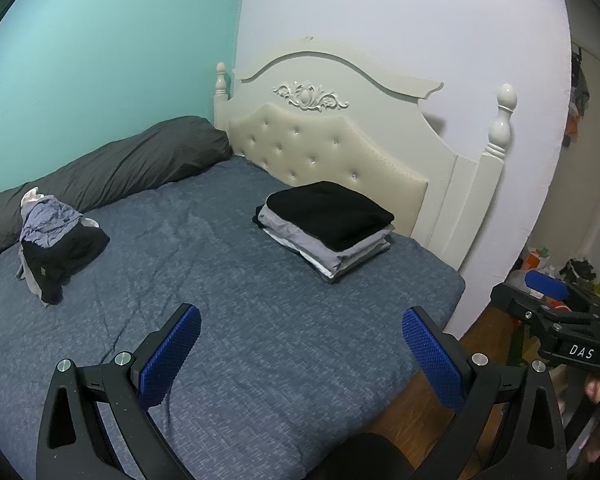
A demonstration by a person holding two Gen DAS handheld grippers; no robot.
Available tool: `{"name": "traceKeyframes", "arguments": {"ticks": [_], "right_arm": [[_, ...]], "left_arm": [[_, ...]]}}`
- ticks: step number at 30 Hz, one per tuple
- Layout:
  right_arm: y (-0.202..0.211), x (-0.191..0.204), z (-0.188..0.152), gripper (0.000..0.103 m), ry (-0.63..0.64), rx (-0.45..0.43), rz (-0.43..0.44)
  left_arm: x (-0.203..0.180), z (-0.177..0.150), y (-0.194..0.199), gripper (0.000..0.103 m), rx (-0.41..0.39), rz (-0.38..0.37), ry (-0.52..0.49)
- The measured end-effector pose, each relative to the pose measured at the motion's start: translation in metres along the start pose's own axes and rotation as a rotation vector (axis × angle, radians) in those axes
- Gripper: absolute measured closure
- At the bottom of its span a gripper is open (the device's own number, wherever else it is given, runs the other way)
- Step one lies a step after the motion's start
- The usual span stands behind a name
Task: Fold clothes
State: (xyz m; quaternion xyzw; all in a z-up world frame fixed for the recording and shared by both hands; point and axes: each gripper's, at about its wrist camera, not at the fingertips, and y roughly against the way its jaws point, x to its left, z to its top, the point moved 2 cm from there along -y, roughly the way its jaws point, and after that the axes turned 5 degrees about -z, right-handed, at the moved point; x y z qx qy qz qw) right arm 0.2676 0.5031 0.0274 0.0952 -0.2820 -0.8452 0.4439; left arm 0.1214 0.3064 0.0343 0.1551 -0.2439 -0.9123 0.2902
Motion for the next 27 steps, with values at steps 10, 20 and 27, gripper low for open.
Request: {"name": "traceKeyframes", "arguments": {"ticks": [10,20,27], "right_arm": [[-0.004,0.0005,0.0001,0.004,0.001,0.004,0.005],[-0.0059,0.0026,-0.0007,0.004,0.002,0.007,0.008],[-0.0053,0.0036,-0.0015,0.004,0.003,0.009,0.008]], "left_arm": [[0.0003,-0.0004,-0.0018,0.0,0.001,0.001,0.002],[0.0016,0.0002,-0.0034,0.0,0.007,0.018,0.003],[0.0026,-0.0003,-0.0052,0.0,0.014,0.02,0.003]]}}
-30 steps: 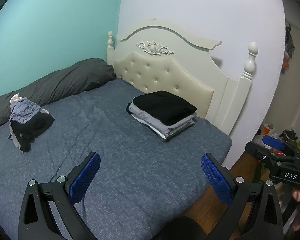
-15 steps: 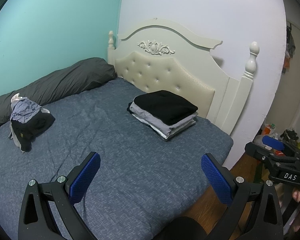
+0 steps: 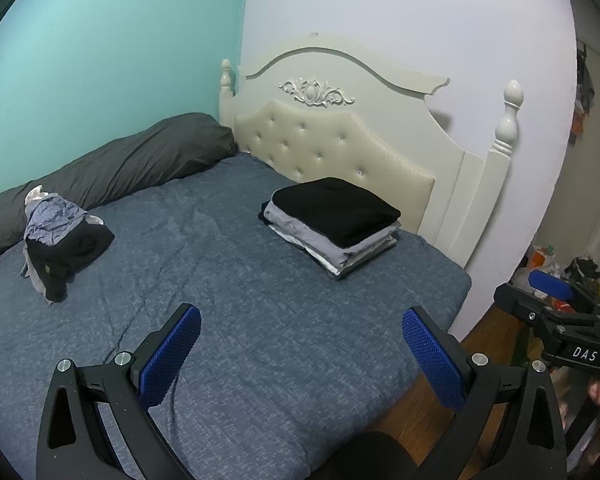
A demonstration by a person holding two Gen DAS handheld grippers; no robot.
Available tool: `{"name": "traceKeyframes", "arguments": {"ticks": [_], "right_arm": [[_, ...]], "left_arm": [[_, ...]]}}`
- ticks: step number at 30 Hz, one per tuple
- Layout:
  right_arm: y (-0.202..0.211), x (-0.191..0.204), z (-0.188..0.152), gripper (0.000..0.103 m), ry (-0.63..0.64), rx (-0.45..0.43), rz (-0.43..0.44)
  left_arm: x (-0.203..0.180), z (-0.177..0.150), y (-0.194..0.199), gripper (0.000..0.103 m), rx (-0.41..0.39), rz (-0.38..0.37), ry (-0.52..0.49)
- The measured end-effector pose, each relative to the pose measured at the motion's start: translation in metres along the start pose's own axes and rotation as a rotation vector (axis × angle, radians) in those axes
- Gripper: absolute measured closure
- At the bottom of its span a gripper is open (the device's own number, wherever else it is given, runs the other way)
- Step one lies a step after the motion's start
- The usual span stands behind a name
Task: Fold clothes
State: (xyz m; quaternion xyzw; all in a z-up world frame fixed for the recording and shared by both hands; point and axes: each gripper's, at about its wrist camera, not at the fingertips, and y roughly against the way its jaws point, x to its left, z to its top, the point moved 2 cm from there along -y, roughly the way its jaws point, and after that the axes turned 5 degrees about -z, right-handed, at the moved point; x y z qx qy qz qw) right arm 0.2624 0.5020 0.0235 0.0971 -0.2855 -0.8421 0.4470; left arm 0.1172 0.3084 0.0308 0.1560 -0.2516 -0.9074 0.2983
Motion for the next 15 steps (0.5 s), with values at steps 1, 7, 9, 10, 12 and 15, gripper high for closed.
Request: {"name": "traceKeyframes", "arguments": {"ticks": [1,7,9,10,12,15], "right_arm": [[0.0001,0.0002,-0.0001,0.004,0.0,0.0,0.0],[0.0002,0.0004,-0.0011,0.004,-0.001,0.001,0.0],[0.0001,0.0001,-0.0015,0.004,-0.002,0.001,0.0],[0.0,0.0,-0.0017,0.004,-0.002,0.001,0.0],[-0.0002,-0.0002,-0.0018,0.004,-0.003,0.001,0.0],[-0.0011,-0.0008,-0.001,0.004,-0.004,0.002,0.0]], "left_arm": [[0.0,0.0001,-0.0002,0.0,0.001,-0.001,0.002],[0.0001,-0.0002,0.0006,0.0,-0.002,0.0,0.004],[-0.0001,-0.0003,0.0009,0.0,-0.005,0.001,0.003],[0.0004,-0.0005,0.0012,0.0,-0.005,-0.001,0.004],[0.0009,-0.0007,0.0018,0.0,-0.007,-0.002,0.003],[0.0013,-0.0009,0.0023,0.0,-0.008,-0.005,0.004]]}}
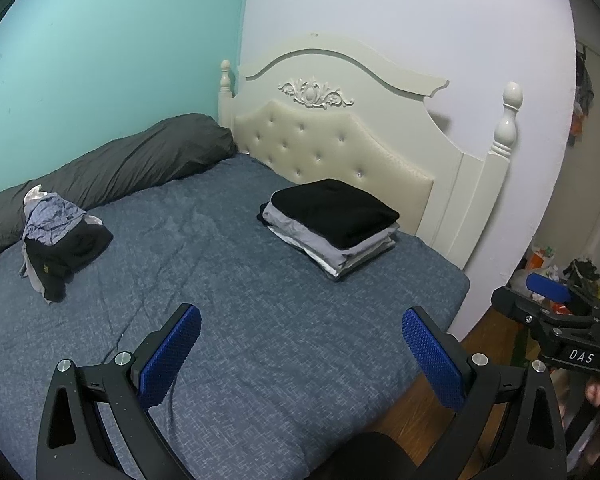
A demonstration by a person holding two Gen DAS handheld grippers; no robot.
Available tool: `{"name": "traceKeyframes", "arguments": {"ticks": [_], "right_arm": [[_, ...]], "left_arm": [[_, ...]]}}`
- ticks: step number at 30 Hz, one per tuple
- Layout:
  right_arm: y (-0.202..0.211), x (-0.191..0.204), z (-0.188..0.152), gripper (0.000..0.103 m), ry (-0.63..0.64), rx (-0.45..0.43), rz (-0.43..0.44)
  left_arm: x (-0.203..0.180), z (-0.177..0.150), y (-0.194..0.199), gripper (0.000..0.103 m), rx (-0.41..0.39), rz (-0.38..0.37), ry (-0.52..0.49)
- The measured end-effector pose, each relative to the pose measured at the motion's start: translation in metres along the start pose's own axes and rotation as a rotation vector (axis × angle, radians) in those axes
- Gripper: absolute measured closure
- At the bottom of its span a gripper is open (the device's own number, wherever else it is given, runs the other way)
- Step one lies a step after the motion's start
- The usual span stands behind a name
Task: Fold clothes
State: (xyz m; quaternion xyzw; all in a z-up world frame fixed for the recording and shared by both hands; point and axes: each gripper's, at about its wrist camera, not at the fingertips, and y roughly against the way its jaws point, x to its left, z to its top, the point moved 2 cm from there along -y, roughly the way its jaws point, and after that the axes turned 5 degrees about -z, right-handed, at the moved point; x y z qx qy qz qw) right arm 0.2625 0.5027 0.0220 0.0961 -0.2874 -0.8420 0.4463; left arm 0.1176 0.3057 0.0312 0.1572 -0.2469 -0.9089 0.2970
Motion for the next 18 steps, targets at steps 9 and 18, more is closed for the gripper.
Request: {"name": "traceKeyframes", "arguments": {"ticks": [9,18], "right_arm": [[-0.001,-0.0012,0.0006,0.004,-0.001,0.002,0.0],[-0.0018,-0.0031,0.0,0.004,-0.004,0.003,0.001]], "left_arm": [[-0.0013,-0.001,0.0004,0.0,0.002,-0.006,-0.008],[-0.0031,-0.0008,-0.0033,0.0,0.02,-0.025,-0.004]]}}
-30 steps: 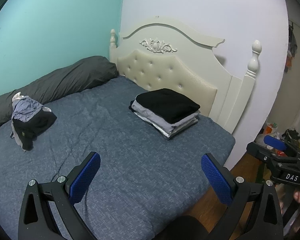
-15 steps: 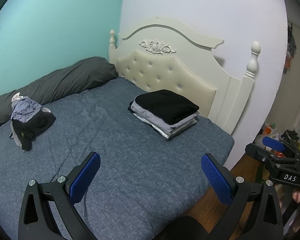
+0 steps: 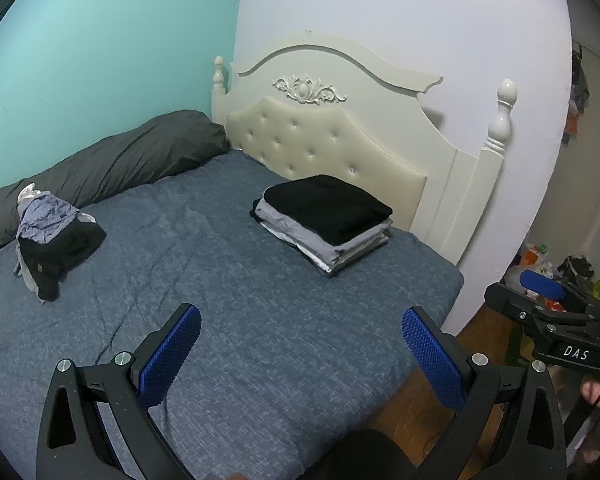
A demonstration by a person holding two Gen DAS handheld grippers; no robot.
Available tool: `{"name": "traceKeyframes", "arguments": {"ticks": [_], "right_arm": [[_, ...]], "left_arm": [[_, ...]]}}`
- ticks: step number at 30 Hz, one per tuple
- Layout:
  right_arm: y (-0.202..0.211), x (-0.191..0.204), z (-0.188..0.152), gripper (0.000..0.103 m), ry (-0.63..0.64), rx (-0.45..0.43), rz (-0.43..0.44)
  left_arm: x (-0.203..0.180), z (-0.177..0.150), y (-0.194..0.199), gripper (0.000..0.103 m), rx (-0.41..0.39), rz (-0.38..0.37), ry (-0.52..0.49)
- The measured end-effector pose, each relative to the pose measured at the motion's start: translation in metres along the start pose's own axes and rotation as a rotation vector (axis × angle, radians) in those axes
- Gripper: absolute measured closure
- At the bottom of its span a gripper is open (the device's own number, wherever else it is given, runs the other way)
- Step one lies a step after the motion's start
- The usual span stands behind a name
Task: Fold clothes
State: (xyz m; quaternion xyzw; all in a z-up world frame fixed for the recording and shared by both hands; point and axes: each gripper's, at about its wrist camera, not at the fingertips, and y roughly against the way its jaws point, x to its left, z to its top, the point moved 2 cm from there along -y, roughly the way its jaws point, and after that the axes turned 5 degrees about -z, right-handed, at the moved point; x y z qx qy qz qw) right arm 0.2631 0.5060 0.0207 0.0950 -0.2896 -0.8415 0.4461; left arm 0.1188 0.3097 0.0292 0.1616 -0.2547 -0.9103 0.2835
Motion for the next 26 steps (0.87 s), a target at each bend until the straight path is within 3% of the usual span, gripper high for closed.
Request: {"name": "traceKeyframes", "arguments": {"ticks": [26], "right_arm": [[0.0004,-0.0011,-0.0009,0.004,-0.006,-0.001,-0.001]], "left_arm": [[0.0018,-0.0009,0.0003,0.0,0.004,0.003,0.0]]}}
